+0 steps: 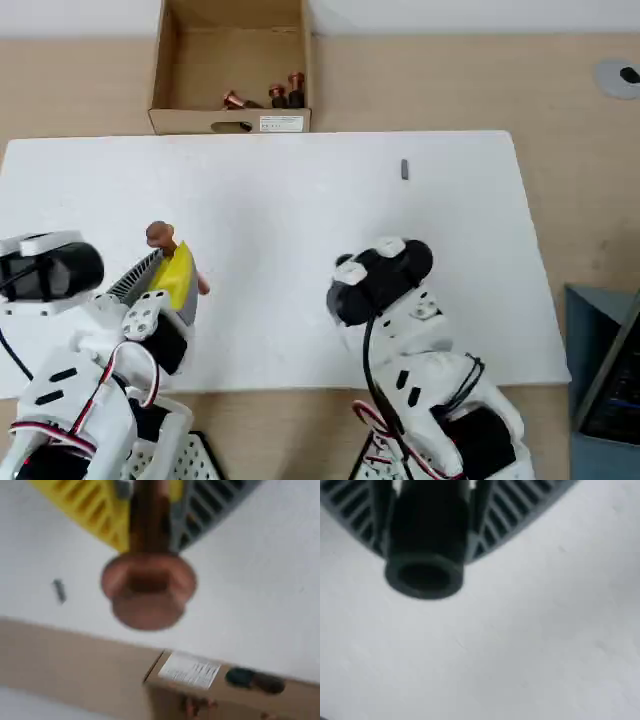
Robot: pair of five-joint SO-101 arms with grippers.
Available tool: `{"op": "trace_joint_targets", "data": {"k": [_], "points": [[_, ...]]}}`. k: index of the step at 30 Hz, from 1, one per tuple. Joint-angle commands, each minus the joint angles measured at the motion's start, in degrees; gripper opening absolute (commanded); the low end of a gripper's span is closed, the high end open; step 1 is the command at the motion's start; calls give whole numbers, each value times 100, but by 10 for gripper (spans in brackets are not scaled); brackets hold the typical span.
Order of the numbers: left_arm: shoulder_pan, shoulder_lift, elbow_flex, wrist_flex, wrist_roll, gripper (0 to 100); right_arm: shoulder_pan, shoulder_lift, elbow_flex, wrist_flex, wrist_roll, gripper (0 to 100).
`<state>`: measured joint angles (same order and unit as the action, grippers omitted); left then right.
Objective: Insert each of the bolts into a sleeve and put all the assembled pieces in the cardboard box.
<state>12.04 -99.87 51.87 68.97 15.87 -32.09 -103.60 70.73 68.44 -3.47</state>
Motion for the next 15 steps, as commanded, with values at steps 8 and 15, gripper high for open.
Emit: {"op": "trace_joint_targets", "data": {"k": [8,15], "points": [[79,-22,281,-545,167,2,-1604,-655,391,-308,-53,9],[1064,-31,738,-738,1635,2,-1815,-655,418,-308,-44,9]]}}
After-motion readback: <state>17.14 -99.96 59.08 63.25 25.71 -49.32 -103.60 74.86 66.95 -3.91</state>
